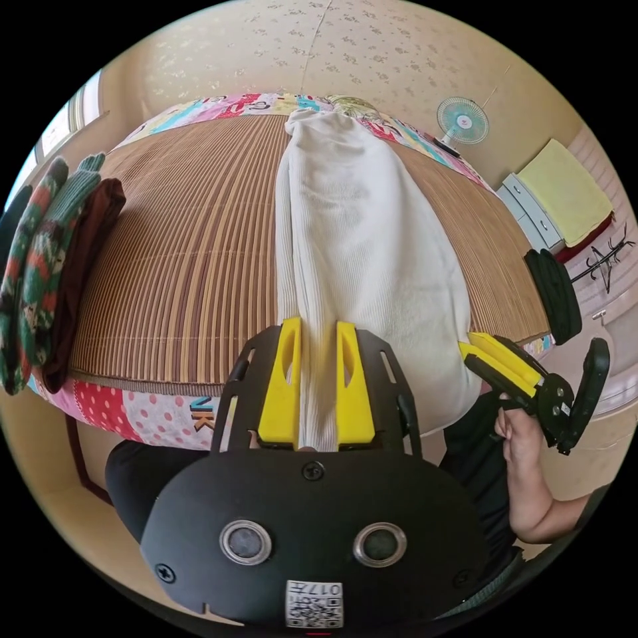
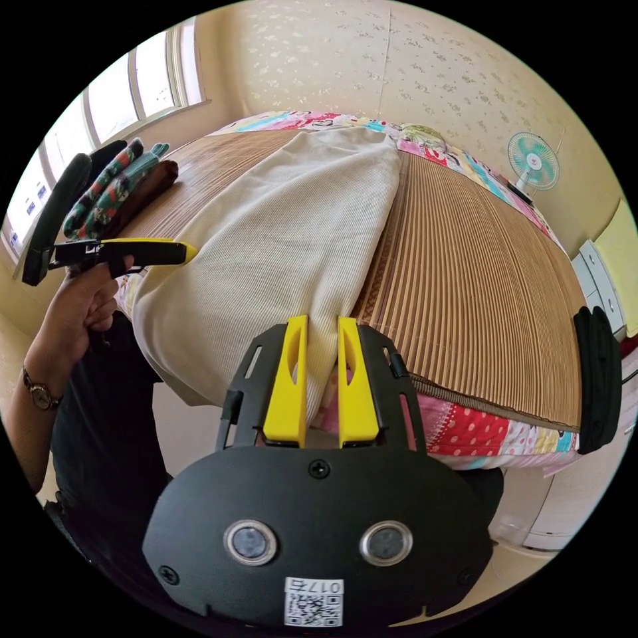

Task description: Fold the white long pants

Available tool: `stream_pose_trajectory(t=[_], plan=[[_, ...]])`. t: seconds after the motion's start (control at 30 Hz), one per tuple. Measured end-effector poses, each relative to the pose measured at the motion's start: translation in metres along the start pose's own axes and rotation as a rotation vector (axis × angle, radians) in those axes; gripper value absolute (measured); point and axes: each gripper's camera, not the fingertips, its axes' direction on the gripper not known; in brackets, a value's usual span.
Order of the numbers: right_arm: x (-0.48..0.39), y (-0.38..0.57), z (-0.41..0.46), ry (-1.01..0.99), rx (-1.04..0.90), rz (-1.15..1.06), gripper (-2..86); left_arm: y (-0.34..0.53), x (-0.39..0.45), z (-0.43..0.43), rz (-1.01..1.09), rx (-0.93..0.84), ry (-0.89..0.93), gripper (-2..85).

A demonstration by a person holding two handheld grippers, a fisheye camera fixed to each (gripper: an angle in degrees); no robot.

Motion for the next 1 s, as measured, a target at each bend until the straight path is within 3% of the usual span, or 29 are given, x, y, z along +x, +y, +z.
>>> stream_pose_trajectory(t=[1.0], plan=[[-0.022, 0.003, -0.003, -0.011, 0.010, 0.004, 7.6, 0.010, -0.005, 0.023, -0.037, -0.001, -0.010, 8.2]])
